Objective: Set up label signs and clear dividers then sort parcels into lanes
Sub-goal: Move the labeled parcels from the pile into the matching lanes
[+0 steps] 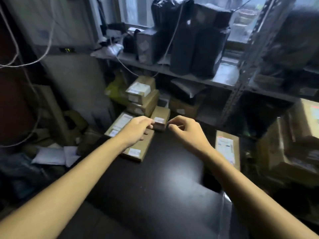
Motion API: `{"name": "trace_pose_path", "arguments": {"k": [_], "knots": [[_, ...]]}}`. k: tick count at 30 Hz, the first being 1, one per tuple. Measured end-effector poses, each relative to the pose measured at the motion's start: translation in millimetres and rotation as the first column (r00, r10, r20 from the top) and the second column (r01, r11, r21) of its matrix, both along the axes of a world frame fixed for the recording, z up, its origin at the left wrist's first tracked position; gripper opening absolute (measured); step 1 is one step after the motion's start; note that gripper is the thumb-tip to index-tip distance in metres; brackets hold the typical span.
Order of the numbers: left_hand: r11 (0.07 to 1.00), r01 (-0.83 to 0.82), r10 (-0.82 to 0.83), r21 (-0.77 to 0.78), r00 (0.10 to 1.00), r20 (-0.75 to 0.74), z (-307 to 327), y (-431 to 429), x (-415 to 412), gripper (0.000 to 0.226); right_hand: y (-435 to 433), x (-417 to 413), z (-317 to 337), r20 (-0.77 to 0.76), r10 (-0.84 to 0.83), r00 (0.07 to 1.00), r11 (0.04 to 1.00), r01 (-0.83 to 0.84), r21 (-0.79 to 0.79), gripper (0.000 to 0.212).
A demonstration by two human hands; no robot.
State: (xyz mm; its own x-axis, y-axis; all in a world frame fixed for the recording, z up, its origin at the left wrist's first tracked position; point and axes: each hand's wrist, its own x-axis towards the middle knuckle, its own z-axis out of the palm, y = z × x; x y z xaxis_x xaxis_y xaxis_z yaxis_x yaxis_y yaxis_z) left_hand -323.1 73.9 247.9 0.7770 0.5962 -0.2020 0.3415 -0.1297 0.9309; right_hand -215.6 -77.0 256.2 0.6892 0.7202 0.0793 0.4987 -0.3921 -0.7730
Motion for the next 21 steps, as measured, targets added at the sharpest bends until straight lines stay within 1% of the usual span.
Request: {"name": "trace_pose_path", "arguments": {"k": [2,5,8,11,16,19,21], "knots": [[1.000,-0.009,0.009,-0.001,1.000,-0.016,-2.9,28.2,-15.3,0.021,27.4,-9.0,-5.0,-0.002,0.013,1.000,1.000,-0.013,0.016,0.014],[0.998,-0.064,0.065,-0.027,0.998,0.016,-5.1,64.3,-31.7,0.020,67.7,-18.6,-9.4,-0.004,0.053,0.999,0.998,-0.053,0.015,0.014],[0.997,-0.074,0.074,-0.024,0.997,0.020,-9.4,91.5,-37.3,0.022,99.3,-21.8,-13.1,-0.003,0.071,0.997,0.997,-0.071,0.009,0.016],[0.996,-0.090,0.090,-0.026,0.996,0.010,-17.0,115.7,-34.4,0.025,123.9,-19.0,-20.7,-0.033,0.080,0.996,0.997,-0.080,0.001,0.017],[0.996,-0.084,0.084,0.011,0.996,-0.016,-35.7,152.1,-4.9,0.024,160.6,7.0,-45.2,-0.082,0.070,0.994,0.997,-0.072,-0.028,0.018],[0.996,-0.079,0.079,0.029,0.997,-0.025,-53.2,180.8,24.3,0.024,187.1,36.9,-65.7,-0.154,0.037,0.987,0.999,-0.040,-0.013,0.016],[0.991,-0.121,0.122,0.059,0.992,-0.018,-65.2,200.1,40.4,0.026,204.2,52.9,-79.4,-0.208,0.023,0.978,1.000,-0.020,0.014,0.015]]}}
